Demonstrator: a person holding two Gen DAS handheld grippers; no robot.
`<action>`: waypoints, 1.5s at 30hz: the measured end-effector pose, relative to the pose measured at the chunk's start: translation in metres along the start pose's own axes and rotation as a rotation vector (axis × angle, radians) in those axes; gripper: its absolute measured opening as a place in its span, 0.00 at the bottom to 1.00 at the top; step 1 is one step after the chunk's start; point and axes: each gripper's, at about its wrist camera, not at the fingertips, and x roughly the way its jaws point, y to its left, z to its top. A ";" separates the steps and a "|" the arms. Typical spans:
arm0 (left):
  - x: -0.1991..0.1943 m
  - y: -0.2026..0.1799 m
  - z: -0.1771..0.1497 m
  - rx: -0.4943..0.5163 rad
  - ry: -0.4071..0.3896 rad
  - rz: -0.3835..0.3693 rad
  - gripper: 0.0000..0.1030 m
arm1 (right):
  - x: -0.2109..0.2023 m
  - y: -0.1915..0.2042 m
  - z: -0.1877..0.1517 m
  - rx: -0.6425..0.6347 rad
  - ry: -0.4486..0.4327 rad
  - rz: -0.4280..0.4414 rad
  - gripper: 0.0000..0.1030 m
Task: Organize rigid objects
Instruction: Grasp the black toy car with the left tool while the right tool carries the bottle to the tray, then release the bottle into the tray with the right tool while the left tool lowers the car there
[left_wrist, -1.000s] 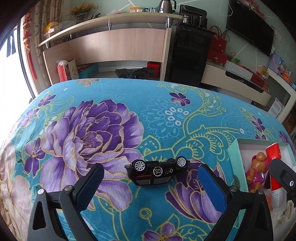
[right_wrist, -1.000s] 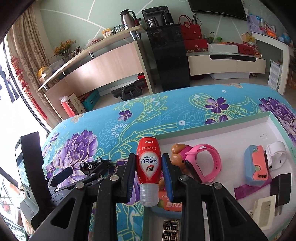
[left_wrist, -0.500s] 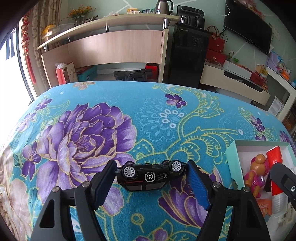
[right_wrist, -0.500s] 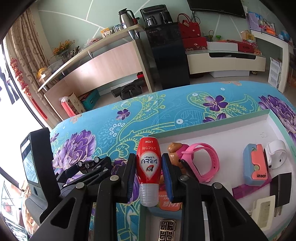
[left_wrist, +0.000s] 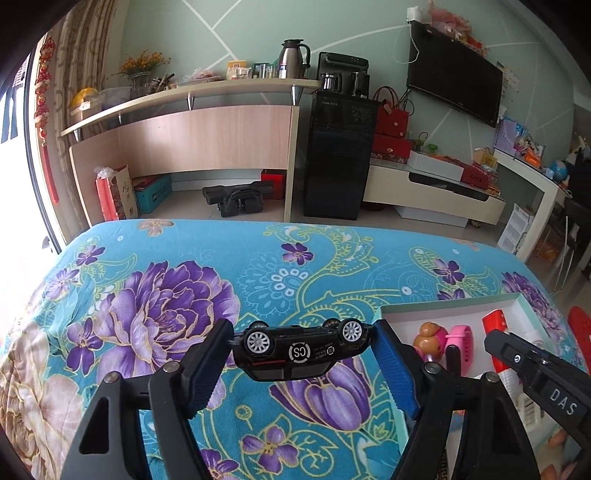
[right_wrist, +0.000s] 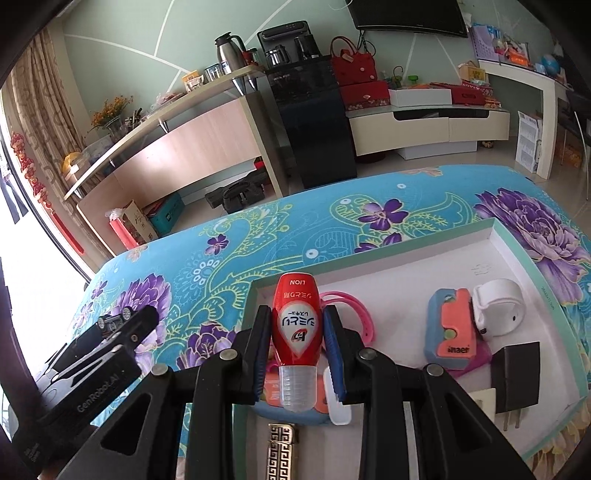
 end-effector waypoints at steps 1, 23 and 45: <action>-0.005 -0.005 0.000 0.013 -0.008 -0.011 0.77 | -0.002 -0.006 0.000 0.009 0.002 -0.011 0.28; -0.010 -0.106 -0.045 0.243 0.135 -0.158 0.77 | -0.023 -0.070 -0.025 0.055 0.120 -0.113 0.29; 0.015 -0.114 -0.060 0.292 0.224 -0.105 0.77 | -0.011 -0.069 -0.027 0.045 0.173 -0.084 0.29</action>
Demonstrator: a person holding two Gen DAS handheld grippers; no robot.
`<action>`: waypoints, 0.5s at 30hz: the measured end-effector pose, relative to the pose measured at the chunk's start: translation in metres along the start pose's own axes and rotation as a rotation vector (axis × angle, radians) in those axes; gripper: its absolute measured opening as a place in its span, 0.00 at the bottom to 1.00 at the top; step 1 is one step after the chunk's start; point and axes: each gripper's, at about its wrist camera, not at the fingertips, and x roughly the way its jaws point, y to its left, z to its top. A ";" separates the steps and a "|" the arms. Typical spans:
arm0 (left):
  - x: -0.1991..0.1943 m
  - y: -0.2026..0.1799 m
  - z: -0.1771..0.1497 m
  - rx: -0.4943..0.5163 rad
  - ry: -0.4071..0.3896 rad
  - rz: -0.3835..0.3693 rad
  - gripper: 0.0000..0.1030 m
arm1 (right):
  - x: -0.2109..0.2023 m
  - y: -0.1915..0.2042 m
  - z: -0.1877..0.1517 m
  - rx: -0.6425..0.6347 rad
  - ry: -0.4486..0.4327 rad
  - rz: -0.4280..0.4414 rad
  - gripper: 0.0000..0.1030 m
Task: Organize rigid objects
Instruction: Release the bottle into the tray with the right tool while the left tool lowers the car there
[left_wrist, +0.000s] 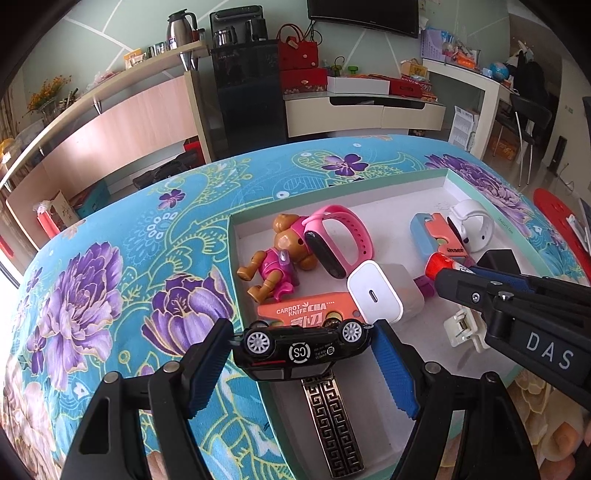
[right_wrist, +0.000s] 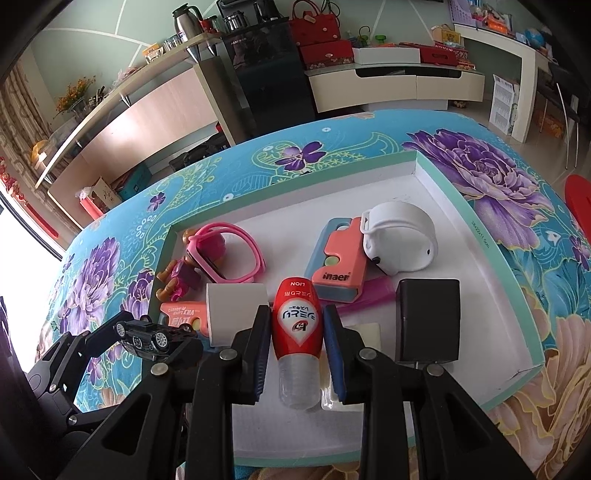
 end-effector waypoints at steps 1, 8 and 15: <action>0.001 0.000 0.000 0.002 0.002 0.002 0.77 | 0.001 0.000 0.000 0.000 0.003 0.000 0.29; 0.002 -0.003 0.000 0.011 0.004 0.011 0.77 | 0.001 -0.003 0.000 0.011 0.007 0.008 0.29; 0.003 -0.003 0.001 0.013 0.010 0.008 0.77 | 0.002 -0.002 0.000 0.007 0.010 0.004 0.29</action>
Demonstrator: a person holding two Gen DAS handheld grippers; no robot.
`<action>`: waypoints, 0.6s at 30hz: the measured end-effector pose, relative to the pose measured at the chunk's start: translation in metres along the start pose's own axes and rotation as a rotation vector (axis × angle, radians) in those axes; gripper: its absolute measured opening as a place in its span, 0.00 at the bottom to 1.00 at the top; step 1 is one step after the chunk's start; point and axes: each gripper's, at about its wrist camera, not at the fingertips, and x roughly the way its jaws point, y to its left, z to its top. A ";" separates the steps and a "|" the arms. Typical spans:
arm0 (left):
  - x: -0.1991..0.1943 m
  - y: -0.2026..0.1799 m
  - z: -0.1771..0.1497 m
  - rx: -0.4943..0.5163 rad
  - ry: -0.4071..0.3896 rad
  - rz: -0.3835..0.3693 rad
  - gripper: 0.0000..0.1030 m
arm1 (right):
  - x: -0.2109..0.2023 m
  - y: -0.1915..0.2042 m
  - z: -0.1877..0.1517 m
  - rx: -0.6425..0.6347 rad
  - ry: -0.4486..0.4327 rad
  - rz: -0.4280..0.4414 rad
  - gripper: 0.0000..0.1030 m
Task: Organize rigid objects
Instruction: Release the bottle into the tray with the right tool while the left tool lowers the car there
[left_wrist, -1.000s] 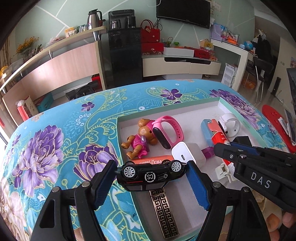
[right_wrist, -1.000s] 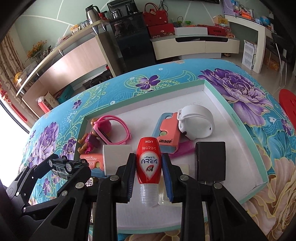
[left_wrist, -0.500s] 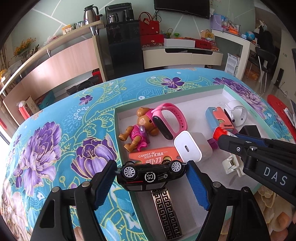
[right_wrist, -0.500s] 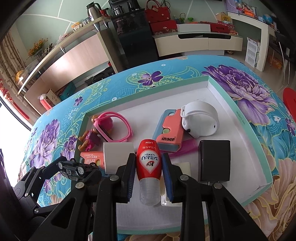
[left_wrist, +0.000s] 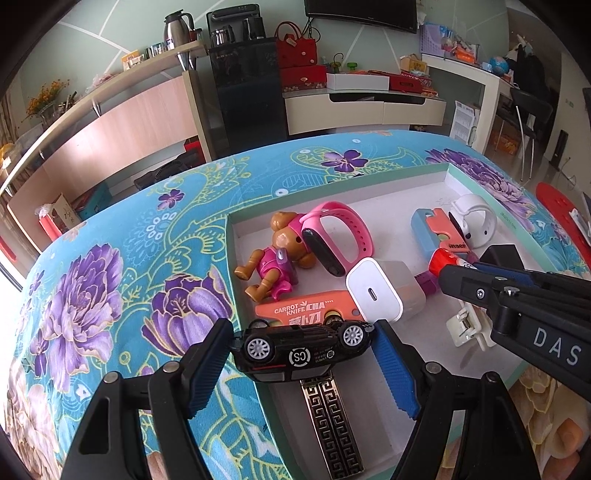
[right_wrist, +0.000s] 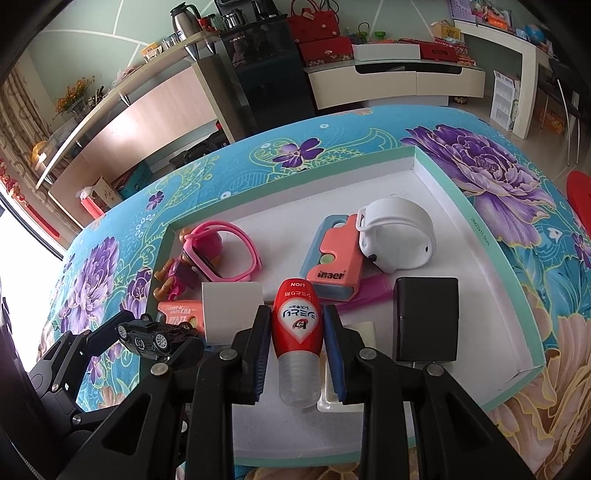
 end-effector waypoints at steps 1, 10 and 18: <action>0.000 0.000 0.000 0.000 0.001 -0.001 0.77 | 0.000 0.000 0.000 0.000 0.000 -0.002 0.29; -0.004 -0.001 0.002 0.010 0.003 -0.002 0.79 | -0.006 -0.002 0.002 0.005 -0.013 -0.014 0.36; -0.012 0.004 0.005 -0.004 -0.010 -0.013 0.81 | -0.017 -0.003 0.006 0.010 -0.048 -0.014 0.37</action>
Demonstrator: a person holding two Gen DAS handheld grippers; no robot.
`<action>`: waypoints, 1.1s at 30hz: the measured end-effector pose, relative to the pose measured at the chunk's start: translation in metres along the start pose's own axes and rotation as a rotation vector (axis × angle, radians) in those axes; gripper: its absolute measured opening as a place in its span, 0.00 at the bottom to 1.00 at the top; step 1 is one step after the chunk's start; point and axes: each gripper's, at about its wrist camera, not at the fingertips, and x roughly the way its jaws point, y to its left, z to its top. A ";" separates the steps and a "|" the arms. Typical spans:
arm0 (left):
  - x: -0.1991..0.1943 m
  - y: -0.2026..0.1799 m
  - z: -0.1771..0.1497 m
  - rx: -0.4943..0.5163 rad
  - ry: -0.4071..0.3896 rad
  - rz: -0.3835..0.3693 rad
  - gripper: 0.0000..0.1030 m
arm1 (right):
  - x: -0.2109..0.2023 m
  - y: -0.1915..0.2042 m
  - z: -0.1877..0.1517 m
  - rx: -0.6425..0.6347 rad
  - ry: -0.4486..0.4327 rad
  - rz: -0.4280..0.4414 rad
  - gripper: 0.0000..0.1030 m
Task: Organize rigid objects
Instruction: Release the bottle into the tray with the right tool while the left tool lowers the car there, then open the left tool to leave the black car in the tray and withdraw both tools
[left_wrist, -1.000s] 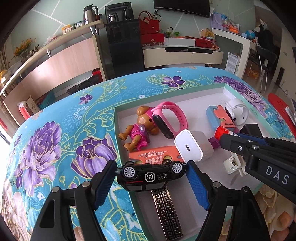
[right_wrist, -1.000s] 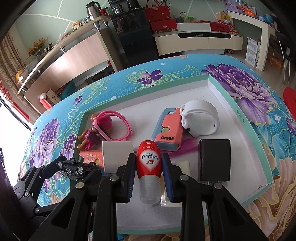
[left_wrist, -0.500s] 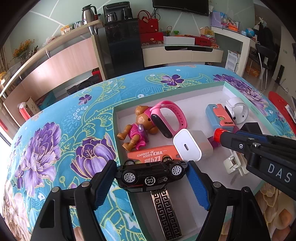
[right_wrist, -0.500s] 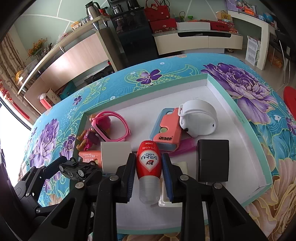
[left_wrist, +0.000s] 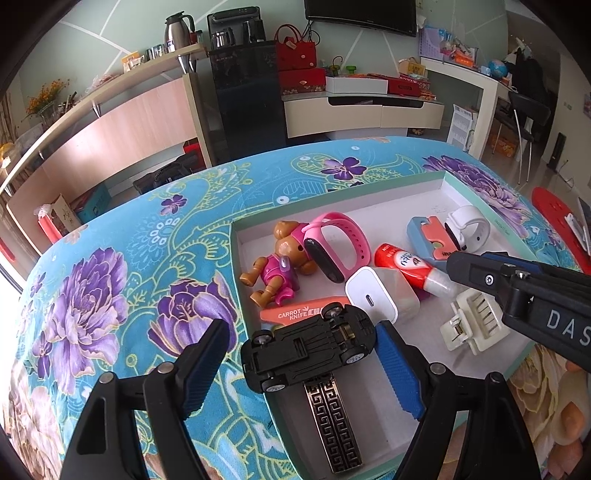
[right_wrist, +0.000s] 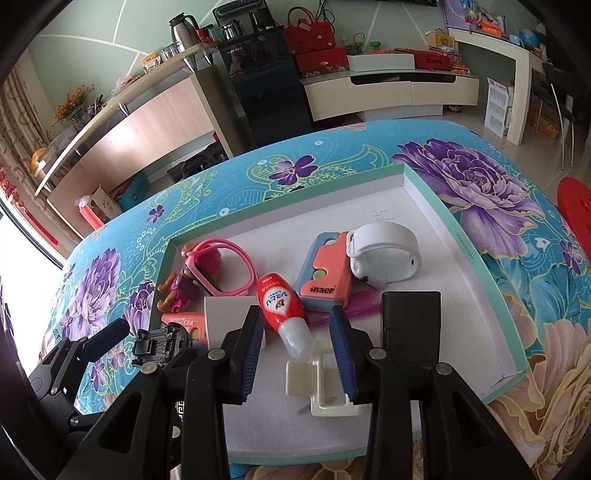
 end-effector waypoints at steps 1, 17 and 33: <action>-0.001 0.001 0.000 -0.003 0.000 -0.002 0.81 | -0.001 -0.001 0.000 0.003 -0.005 -0.001 0.37; -0.017 0.024 0.006 -0.079 -0.044 0.007 0.92 | -0.011 -0.010 0.005 0.042 -0.047 -0.014 0.47; -0.014 0.096 -0.005 -0.309 -0.016 0.160 0.92 | 0.005 0.010 0.002 -0.015 -0.012 -0.016 0.65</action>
